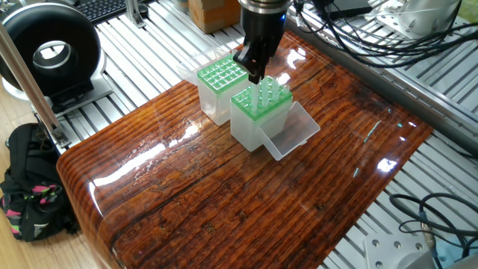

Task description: Transfer all large pipette tips from one holder to another

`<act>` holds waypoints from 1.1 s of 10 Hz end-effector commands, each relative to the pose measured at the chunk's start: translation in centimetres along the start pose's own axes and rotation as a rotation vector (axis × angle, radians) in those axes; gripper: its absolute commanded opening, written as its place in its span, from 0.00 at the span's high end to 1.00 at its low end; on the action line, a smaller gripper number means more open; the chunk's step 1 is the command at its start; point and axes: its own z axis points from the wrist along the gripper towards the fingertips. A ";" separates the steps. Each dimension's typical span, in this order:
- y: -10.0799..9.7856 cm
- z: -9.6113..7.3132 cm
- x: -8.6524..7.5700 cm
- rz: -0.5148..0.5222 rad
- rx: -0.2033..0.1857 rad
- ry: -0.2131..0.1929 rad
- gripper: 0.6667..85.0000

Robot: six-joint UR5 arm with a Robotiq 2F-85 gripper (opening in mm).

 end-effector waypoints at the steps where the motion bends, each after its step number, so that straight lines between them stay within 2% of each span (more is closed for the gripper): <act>1: 0.3 -1.1 -0.5 0.009 -0.015 -0.006 0.91; 11: -0.1 -3.5 0.1 0.006 -0.022 -0.002 0.91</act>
